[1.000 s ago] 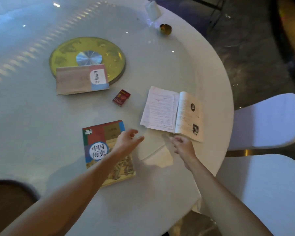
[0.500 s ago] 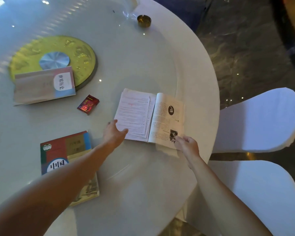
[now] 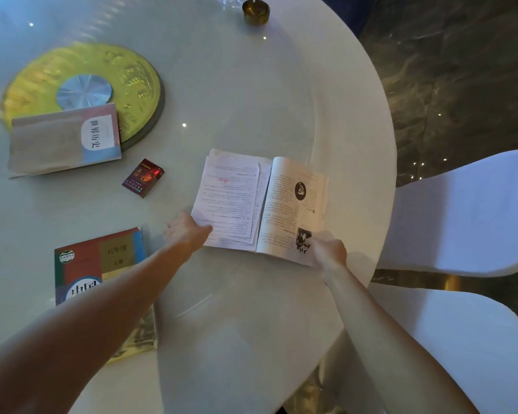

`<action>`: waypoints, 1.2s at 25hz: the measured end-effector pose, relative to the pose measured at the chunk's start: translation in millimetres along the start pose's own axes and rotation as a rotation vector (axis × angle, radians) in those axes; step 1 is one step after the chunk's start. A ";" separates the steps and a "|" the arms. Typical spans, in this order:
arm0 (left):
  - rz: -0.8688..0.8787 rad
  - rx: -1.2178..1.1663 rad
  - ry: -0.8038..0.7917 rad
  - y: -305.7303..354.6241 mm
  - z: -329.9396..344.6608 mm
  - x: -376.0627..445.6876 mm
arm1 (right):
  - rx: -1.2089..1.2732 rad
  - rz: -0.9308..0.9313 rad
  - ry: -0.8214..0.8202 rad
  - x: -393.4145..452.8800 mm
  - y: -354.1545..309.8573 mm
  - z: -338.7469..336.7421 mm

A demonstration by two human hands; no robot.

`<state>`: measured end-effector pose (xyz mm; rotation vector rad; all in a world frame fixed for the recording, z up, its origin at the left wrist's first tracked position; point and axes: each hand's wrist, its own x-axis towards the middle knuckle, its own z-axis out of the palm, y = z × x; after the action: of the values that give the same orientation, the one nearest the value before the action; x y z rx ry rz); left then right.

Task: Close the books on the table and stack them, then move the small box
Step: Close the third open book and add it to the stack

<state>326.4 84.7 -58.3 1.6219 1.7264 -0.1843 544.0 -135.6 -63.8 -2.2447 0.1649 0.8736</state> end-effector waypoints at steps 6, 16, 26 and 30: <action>-0.028 -0.197 -0.098 0.3 5.6 -5.6 | -0.121 0.048 0.031 1.5 -9.3 14.1; -0.001 -0.501 -0.336 -2.7 -2.7 -15.5 | 0.378 -0.105 -0.171 -33.1 -27.3 -6.0; -0.084 -0.737 -0.453 -15.8 -1.6 -30.4 | -0.167 -0.602 -0.449 -98.0 -59.1 69.7; -0.100 -0.790 -0.497 -12.8 -0.4 -33.2 | -0.481 -0.712 -0.550 -99.4 -41.7 94.6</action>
<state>311.9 56.0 -43.1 0.8206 1.2535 0.0499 431.6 -55.1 -26.0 -2.1126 -1.1253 1.1411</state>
